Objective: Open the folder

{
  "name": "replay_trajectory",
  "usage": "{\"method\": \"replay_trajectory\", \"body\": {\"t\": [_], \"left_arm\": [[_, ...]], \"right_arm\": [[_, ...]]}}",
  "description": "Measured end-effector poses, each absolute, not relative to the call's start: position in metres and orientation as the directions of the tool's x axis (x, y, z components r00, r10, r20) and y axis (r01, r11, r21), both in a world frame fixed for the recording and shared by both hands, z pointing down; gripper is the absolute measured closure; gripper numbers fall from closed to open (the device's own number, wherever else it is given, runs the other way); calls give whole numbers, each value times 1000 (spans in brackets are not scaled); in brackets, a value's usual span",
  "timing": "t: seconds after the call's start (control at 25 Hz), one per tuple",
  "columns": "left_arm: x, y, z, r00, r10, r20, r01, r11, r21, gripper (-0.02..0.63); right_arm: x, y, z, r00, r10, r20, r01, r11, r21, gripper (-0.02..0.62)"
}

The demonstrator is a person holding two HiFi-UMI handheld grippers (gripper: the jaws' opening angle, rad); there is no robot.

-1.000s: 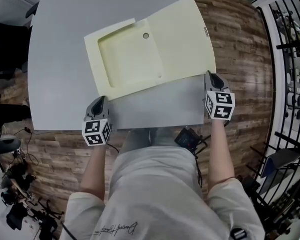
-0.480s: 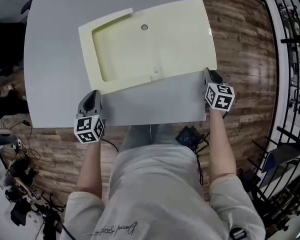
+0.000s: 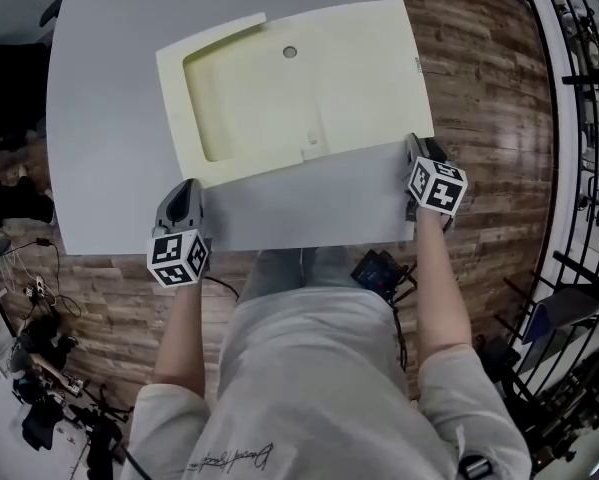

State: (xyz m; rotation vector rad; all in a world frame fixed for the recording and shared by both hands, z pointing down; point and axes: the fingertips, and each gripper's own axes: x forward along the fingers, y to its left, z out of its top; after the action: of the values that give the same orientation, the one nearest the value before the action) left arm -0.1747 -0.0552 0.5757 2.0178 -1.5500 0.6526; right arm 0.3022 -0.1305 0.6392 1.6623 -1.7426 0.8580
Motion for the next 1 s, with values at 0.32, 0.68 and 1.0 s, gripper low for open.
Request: {"method": "replay_trajectory", "body": {"t": [0.32,0.68,1.0], "left_arm": [[-176,-56,576,240,-725,646,-969,-219,114,597],[-175,-56,577,237,-728,643,-970,-217,111,597],[-174,-57,576,232,-731,641,-971,-214,108,597]], "right_arm": [[307,-131,641,-55,-623,781,-991,-61,-119,410],[308,-131,638,21,-613,790,-1000,-15,15,395],[307,-135,633,75,-615,785,-989,54,136,373]]}}
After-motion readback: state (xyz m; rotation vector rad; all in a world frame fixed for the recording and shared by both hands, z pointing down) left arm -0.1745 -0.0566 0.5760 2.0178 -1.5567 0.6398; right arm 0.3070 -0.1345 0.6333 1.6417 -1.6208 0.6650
